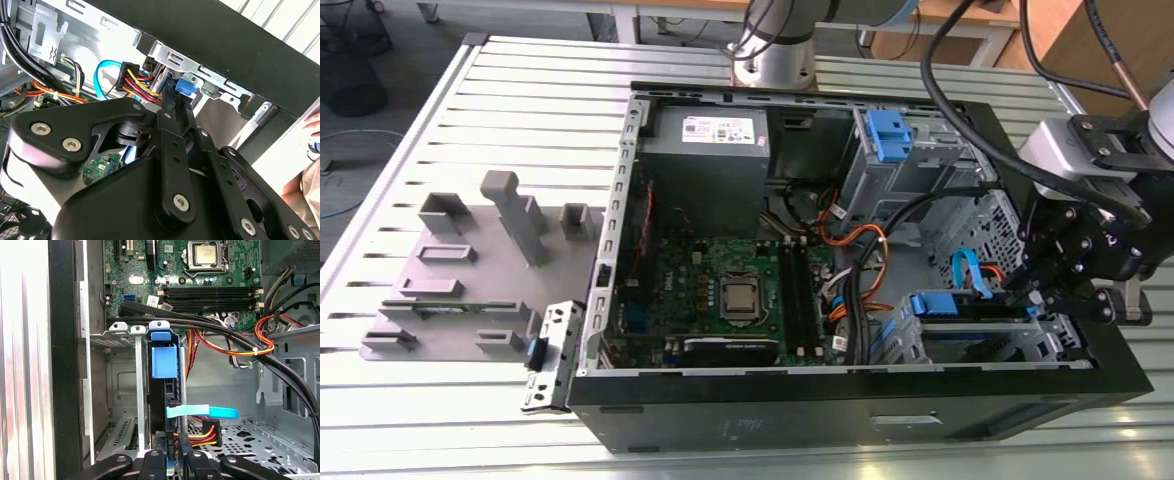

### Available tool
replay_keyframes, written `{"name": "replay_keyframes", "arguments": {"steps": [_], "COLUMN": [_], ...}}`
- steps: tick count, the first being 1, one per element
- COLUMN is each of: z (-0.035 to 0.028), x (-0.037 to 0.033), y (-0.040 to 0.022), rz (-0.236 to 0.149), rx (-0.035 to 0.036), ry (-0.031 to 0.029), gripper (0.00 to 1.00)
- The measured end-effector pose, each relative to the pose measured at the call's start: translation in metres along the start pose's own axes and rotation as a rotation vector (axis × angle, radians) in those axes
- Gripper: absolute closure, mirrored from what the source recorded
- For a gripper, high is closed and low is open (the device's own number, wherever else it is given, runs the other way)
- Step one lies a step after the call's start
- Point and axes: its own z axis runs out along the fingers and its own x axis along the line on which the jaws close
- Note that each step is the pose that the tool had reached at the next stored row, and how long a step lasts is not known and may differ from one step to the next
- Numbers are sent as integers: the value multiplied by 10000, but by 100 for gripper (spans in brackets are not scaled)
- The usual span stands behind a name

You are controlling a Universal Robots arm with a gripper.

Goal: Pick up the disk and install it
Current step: 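Insert the second disk wire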

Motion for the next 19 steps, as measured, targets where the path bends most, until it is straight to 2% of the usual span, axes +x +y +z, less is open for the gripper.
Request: {"name": "replay_keyframes", "arguments": {"steps": [5,6,19], "z": [1,1,-11], "x": [0,0,0], "y": [0,0,0], "rz": [0,0,0], "rx": [0,0,0], "ry": [1,1,0], "gripper": [78,84,84]}}
